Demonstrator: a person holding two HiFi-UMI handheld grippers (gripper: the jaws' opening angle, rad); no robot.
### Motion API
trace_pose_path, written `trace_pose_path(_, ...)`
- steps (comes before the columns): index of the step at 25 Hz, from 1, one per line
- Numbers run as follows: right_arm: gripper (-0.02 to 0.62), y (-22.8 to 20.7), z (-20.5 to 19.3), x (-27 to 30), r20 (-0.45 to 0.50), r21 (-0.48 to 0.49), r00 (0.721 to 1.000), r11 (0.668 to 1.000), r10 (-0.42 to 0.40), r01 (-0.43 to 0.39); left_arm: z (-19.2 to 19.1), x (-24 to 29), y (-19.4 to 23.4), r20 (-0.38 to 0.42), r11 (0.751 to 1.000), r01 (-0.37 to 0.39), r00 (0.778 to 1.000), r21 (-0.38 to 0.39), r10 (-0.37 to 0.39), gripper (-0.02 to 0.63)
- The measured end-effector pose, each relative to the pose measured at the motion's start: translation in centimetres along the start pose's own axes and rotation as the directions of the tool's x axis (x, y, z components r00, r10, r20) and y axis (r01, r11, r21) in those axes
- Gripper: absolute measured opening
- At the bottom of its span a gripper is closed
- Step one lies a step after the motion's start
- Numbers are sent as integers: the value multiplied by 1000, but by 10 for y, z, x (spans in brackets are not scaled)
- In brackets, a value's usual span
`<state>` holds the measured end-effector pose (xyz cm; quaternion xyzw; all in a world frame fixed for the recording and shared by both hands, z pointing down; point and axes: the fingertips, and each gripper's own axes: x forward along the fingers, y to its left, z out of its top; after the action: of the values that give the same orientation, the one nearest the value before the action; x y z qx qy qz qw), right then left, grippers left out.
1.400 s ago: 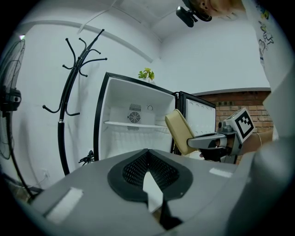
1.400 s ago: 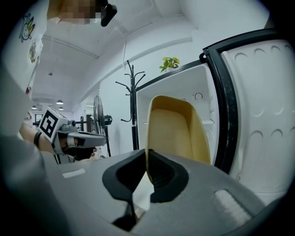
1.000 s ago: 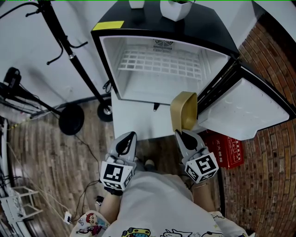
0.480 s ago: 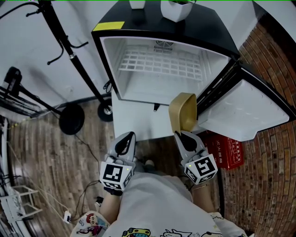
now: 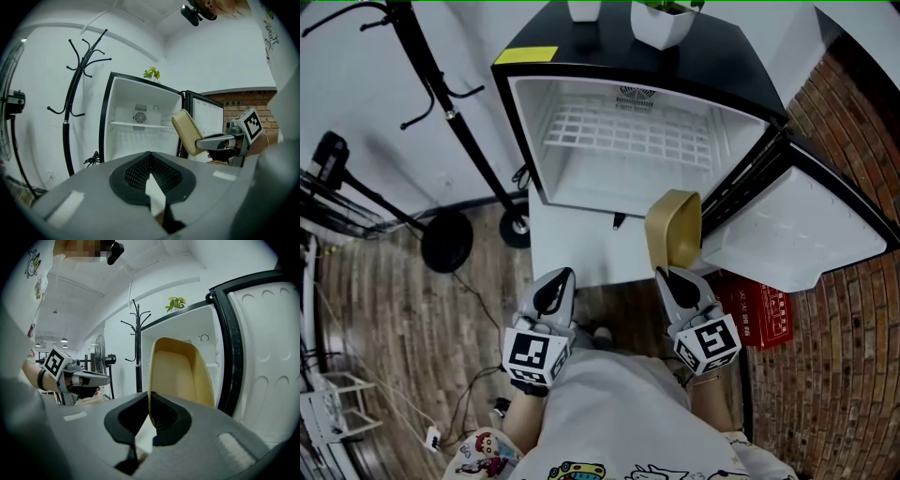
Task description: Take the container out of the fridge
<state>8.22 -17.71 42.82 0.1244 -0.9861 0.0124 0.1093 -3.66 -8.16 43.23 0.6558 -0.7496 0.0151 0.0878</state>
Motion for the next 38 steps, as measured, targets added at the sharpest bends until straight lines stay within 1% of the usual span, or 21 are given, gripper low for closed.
trace_pose_path(38,6,-9,1,2,-4,3,1000,1000,4,-4,0,10,1,-2,1000,-6,1000,7,6,-2)
